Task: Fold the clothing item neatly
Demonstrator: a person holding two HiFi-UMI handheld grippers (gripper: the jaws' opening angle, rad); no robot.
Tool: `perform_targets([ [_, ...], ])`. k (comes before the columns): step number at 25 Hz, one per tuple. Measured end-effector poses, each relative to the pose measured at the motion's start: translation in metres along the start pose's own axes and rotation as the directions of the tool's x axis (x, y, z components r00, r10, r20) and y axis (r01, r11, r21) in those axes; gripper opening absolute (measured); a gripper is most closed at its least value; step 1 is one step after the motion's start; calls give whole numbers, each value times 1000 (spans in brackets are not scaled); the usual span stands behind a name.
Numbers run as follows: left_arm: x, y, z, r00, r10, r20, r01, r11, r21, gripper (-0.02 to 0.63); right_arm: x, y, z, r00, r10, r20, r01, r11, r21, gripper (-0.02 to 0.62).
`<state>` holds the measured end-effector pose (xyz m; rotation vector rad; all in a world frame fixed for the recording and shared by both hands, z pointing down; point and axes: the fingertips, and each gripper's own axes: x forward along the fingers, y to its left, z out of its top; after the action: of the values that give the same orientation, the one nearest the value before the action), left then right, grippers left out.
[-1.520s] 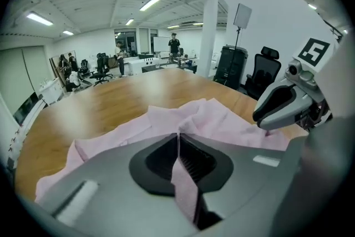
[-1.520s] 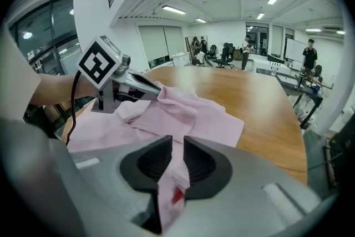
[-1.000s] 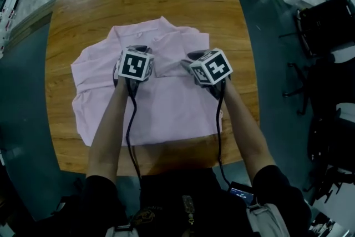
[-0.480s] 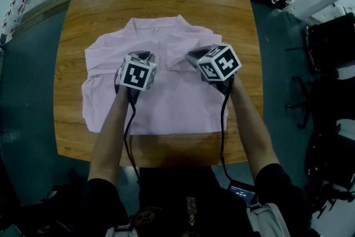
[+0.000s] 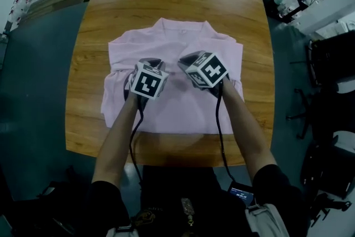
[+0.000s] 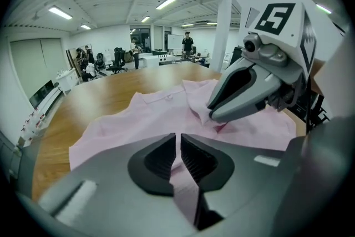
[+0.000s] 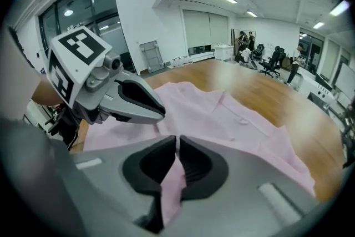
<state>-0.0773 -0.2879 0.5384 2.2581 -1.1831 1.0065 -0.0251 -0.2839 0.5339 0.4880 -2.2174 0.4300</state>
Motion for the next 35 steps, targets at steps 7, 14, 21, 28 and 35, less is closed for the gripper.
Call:
perform_targets([
  [7, -15, 37, -22, 1000, 13, -5, -13, 1000, -23, 32, 56, 37, 10, 1000, 12, -11, -12, 1000, 1, 43],
  [14, -7, 34, -6, 1000, -24, 6, 23, 999, 29, 32, 34, 48, 7, 996, 44, 82, -48, 998, 51, 77],
  [21, 18, -4, 32, 994, -103, 27, 99, 989, 108, 32, 4, 49, -24, 993, 32, 112, -42, 995, 89, 77],
  [28, 32, -63, 38, 968, -250, -33, 250, 933, 259, 88, -22, -6, -58, 987, -121, 109, 91, 965, 246, 77],
  [35, 73, -96, 11, 963, -200, -180, 261, 861, 438, 153, -27, -47, -97, 974, -225, 23, 204, 916, 345, 76],
])
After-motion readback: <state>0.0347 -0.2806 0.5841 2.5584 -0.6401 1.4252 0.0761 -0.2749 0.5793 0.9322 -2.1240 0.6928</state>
